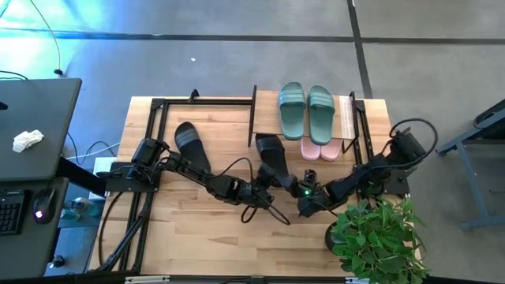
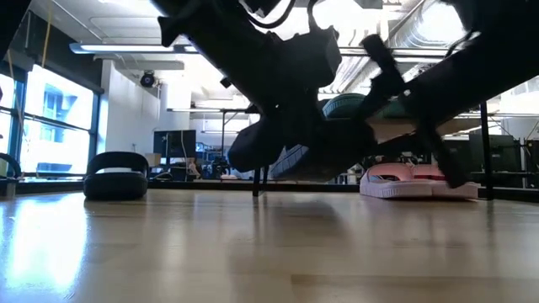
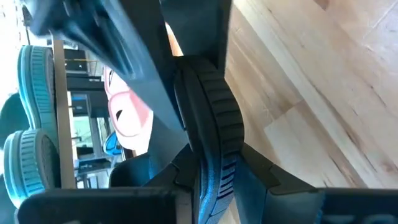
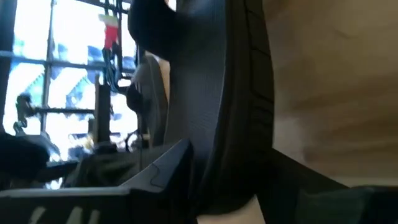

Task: Pick and place slides into the shelf
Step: Put the bottom black slides under the shelf

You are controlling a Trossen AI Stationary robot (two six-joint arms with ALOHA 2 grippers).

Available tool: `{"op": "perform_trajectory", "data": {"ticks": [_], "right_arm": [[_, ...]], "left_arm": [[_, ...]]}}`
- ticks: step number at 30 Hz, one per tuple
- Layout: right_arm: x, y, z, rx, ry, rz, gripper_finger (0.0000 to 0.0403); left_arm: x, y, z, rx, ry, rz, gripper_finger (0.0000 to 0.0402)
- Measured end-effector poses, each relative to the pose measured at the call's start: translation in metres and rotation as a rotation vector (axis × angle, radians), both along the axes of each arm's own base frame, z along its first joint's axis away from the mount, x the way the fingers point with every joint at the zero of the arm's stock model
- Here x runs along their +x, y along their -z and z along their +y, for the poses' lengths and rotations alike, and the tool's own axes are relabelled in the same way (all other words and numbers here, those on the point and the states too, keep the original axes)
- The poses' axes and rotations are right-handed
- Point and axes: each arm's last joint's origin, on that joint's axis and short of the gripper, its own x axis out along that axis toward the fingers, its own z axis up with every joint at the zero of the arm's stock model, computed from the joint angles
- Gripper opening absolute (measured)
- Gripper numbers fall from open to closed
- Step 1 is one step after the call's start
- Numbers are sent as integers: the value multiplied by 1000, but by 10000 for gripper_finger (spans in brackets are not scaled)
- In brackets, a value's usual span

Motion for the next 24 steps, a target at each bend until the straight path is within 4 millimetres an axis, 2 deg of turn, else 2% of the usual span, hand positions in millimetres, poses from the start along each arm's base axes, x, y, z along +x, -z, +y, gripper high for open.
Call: {"op": "perform_trajectory", "data": {"ticks": [5, 11, 19, 24], "right_arm": [[-20, -15, 7, -67, -72, 81, 158], [-36, -48, 4, -225, -185, 134, 182], [-69, -88, -19, -427, -230, 236, 189], [-93, -112, -36, -627, -229, 306, 168]], "left_arm": [[-1, 1, 1, -3, 2, 17, 50], [-1, 3, 3, 11, 4, 34, 50], [0, 4, 3, 40, 169, 119, 50], [2, 4, 21, 27, 178, 133, 50]]}}
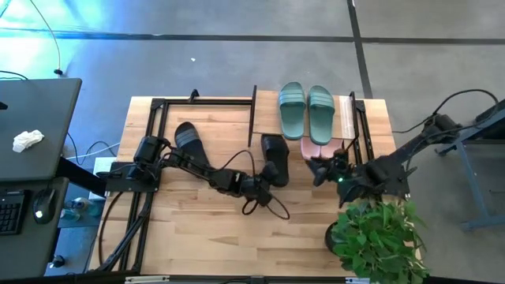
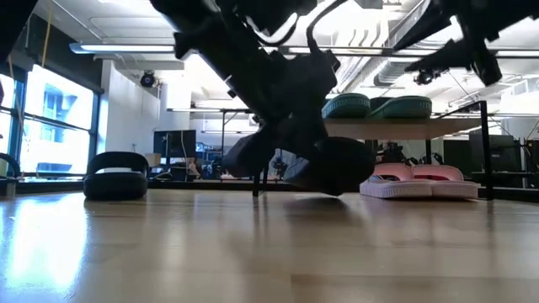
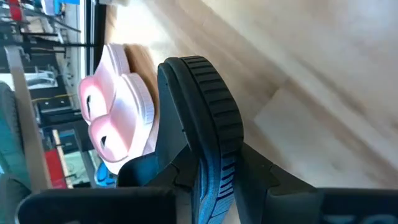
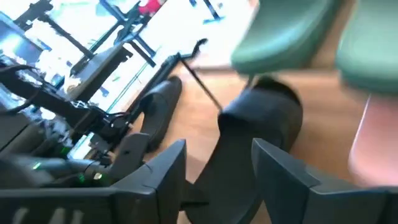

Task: Pick and place slides into the shelf
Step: Put the bottom black slides under the shelf

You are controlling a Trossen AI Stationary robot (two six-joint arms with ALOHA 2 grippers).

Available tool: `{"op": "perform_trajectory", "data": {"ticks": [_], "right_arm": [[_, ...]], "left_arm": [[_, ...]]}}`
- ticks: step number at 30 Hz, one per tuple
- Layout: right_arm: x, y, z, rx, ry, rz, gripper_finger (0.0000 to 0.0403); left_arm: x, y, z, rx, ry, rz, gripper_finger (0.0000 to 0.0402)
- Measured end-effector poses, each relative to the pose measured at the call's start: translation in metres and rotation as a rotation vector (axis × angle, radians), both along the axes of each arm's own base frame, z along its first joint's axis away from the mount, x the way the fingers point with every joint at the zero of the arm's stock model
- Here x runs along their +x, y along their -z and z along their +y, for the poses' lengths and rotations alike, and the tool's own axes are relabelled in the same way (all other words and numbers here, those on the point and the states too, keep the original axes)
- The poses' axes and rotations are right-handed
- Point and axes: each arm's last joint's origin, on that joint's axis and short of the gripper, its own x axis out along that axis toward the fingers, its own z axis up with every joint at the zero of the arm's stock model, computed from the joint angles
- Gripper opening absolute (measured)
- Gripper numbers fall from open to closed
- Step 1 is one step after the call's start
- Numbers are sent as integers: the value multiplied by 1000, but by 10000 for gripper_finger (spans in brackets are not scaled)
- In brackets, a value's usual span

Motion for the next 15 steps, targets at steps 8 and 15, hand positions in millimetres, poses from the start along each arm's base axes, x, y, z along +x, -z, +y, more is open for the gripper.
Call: {"op": "perform_trajectory", "data": {"ticks": [8, 15], "right_arm": [[-25, -32, -16, -233, -107, 41, 69], [-37, -42, -23, -284, -137, 34, 10]], "left_arm": [[4, -3, 31, 23, 60, 12, 50], [7, 5, 51, 29, 143, 48, 50]]}}
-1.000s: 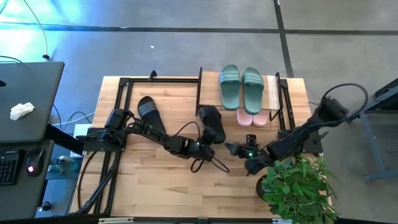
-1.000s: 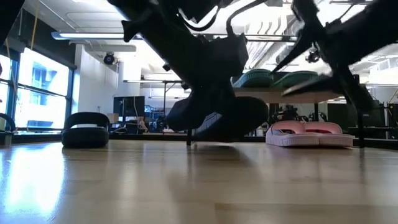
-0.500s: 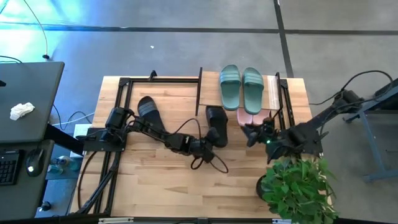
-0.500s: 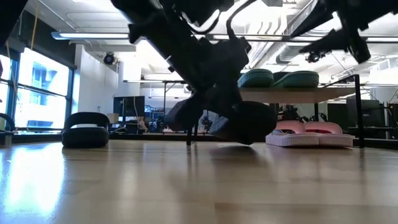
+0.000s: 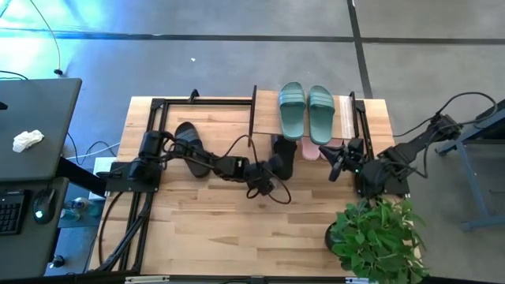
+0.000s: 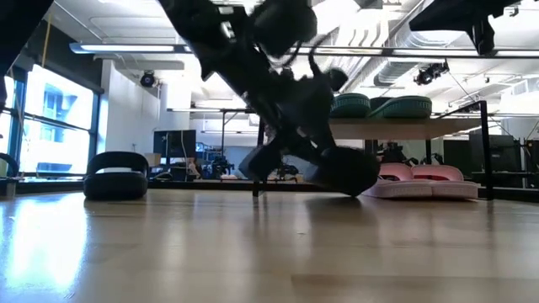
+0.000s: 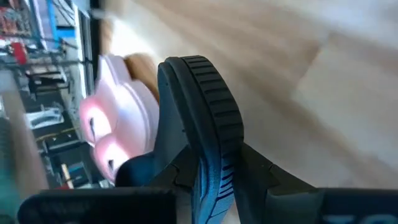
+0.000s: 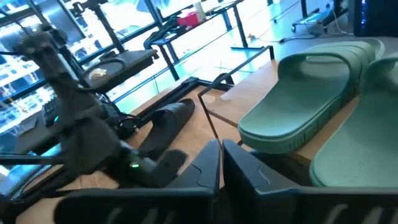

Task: Pick and place slides into the shelf
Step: Put the bottom black slides under the shelf

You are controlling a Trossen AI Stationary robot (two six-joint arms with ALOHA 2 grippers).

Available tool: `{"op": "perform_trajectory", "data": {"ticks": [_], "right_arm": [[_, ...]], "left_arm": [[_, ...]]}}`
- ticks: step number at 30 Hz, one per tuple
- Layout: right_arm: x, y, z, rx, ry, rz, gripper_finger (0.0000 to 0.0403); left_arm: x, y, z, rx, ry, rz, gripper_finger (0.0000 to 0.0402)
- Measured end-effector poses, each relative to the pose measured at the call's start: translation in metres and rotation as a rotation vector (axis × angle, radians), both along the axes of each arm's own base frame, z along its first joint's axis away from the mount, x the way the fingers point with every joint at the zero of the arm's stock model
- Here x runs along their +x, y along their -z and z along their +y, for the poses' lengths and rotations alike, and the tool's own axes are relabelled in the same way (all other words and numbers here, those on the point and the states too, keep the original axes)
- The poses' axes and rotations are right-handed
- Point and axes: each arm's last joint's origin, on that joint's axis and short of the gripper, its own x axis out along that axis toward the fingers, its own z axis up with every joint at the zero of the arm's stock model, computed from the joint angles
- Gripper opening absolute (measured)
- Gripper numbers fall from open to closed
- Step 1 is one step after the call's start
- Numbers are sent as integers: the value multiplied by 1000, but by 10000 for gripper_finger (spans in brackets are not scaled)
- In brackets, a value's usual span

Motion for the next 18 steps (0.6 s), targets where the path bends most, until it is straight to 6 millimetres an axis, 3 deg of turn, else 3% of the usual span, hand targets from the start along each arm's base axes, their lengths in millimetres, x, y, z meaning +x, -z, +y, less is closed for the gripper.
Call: {"op": "perform_trajectory", "data": {"ticks": [7, 18], "right_arm": [[-1, -1, -1, -44, -19, 25, 2], [-1, -1, 0, -36, -31, 23, 0]], "left_arm": [[2, 9, 25, -3, -50, 28, 51], [26, 12, 54, -28, -77, 11, 51]]}}
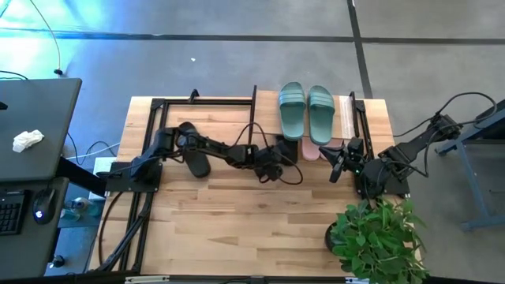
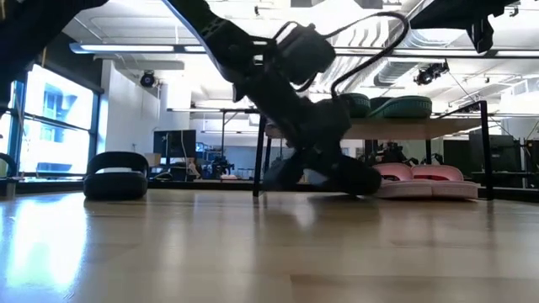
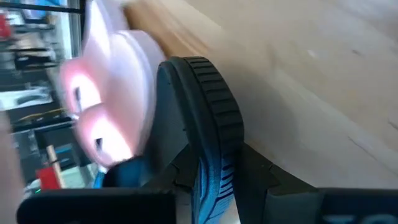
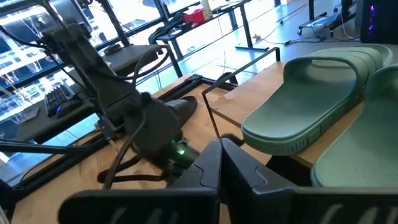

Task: Pick and place slides into the shelf
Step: Put the bottom black slides under the shelf

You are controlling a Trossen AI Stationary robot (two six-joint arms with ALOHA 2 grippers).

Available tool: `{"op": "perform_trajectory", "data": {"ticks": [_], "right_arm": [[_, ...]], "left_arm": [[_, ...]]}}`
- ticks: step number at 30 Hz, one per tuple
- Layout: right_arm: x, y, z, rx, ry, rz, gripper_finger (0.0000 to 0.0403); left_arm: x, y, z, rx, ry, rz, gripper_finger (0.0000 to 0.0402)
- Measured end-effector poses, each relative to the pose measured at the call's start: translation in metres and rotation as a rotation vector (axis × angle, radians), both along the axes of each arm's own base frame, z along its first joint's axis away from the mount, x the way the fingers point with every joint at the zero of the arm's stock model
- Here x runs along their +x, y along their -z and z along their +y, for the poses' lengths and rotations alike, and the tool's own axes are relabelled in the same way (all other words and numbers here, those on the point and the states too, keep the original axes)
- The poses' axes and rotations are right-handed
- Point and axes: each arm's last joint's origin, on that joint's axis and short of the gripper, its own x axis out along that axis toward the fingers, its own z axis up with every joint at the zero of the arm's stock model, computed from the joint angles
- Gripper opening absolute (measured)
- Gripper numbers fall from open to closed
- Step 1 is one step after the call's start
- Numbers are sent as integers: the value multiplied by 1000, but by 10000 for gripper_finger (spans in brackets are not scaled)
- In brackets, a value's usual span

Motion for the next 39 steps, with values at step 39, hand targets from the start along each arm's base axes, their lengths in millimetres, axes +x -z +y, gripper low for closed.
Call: {"op": "perform_trajectory", "data": {"ticks": [39], "right_arm": [[0, 0, 0, -4, -10, 7, 0]], "left_arm": [[-3, -1, 27, 16, 117, 13, 54]]}}
